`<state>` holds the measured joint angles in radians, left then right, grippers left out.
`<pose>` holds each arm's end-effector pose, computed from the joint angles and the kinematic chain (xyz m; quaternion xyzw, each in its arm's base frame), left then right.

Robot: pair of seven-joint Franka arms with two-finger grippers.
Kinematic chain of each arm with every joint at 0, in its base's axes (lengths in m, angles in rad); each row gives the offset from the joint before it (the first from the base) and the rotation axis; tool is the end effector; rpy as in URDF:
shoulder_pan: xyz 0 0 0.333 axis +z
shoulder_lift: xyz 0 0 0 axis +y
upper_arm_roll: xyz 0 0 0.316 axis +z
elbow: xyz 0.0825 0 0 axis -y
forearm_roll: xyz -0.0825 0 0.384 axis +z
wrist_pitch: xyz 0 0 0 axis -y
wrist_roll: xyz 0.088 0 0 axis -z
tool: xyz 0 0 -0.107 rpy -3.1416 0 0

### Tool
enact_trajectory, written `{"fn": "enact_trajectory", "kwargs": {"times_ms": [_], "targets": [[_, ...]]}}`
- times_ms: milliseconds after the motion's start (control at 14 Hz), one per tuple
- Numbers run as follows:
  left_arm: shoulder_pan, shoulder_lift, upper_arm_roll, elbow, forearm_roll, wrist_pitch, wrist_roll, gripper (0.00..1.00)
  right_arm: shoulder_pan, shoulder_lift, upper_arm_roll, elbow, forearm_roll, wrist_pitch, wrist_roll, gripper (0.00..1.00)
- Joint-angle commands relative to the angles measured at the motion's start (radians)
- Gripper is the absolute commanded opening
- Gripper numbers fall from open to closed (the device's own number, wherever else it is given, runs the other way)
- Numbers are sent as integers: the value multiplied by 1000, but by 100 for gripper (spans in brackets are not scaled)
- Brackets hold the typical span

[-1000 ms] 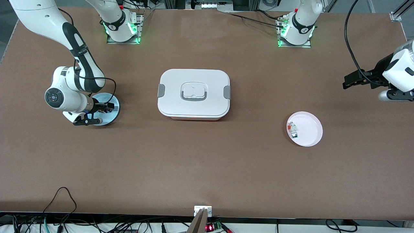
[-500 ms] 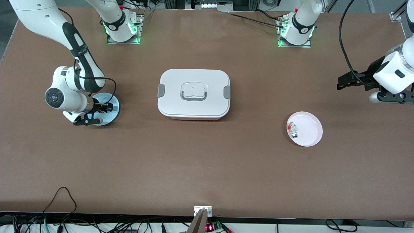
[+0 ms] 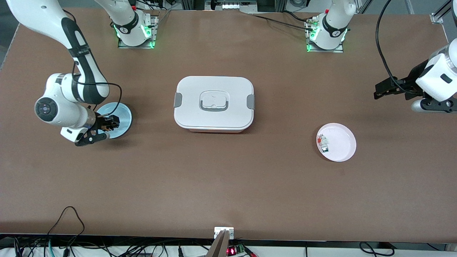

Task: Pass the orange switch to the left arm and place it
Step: 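Lift the orange switch with the right gripper over the white box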

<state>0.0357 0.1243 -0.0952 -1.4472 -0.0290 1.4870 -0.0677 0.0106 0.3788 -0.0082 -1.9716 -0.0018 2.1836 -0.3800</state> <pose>0.5826 -0.0344 0.6049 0.9989 0.0036 -0.0432 0.0177 0.5936 0.0015 0.2647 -0.9782 -0.1901 0.0822 0.0134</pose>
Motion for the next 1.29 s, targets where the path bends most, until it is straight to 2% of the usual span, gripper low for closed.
{"fn": "enact_trajectory", "kwargs": {"times_ms": [0, 143, 357, 500, 857, 1214], "targets": [[1, 3, 3, 25, 1, -11, 12, 100, 0, -11, 42, 127, 31, -125, -259, 14], [1, 5, 5, 25, 1, -11, 11, 100, 2, -12, 57, 192, 142, -175, -426, 14], [1, 5, 5, 25, 1, -11, 11, 100, 26, -14, 97, 230, 285, -186, -549, 14], [1, 3, 5, 25, 3, -11, 12, 100, 64, -15, 129, 266, 345, -185, -550, 14], [1, 5, 5, 25, 1, -11, 12, 100, 236, -14, 128, 361, 514, -171, -553, 12], [1, 3, 5, 25, 1, -11, 12, 100, 365, -18, 128, 408, 722, -59, -553, 12]]}}
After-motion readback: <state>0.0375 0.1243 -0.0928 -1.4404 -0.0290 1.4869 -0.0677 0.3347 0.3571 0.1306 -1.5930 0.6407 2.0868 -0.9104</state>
